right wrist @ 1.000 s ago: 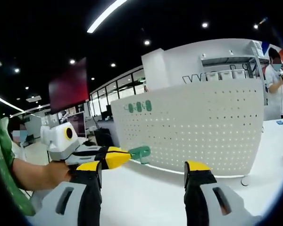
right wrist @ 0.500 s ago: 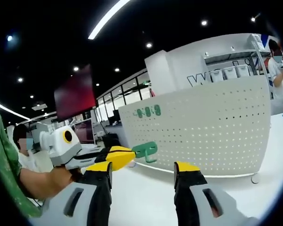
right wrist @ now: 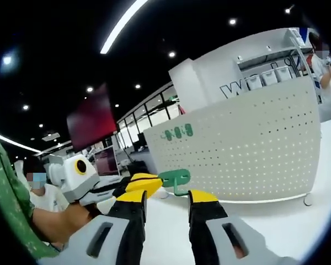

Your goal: Insert the hook assembly into the mounting plate slot until the hook locks in place.

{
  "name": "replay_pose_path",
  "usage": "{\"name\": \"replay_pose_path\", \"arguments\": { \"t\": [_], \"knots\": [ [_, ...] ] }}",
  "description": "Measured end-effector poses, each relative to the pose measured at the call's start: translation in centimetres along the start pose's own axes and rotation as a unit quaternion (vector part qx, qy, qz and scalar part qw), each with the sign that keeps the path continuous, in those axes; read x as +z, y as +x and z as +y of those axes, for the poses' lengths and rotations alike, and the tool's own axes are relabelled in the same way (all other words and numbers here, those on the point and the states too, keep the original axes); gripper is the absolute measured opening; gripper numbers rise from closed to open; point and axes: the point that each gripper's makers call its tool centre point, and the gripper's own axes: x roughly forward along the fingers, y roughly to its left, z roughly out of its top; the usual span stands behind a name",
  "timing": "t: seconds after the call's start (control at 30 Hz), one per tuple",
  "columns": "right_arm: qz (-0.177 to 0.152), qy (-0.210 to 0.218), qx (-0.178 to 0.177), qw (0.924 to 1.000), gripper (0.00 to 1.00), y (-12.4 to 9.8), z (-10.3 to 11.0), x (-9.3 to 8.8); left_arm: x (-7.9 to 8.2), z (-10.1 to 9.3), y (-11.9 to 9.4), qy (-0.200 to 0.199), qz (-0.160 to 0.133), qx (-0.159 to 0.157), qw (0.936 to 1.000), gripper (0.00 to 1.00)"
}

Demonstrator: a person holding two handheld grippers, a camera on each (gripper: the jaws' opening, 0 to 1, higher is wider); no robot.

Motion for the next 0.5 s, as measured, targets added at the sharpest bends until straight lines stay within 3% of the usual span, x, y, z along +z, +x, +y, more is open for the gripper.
{"name": "replay_pose_path", "arguments": {
  "t": [0.5],
  "knots": [
    [-0.016,0.046,0.005,0.9988,0.18,-0.18,-0.27,0.24,0.11,-0.78,0.08,0.005,-0.004,-0.009,0.9999,0.01]
  ]
}}
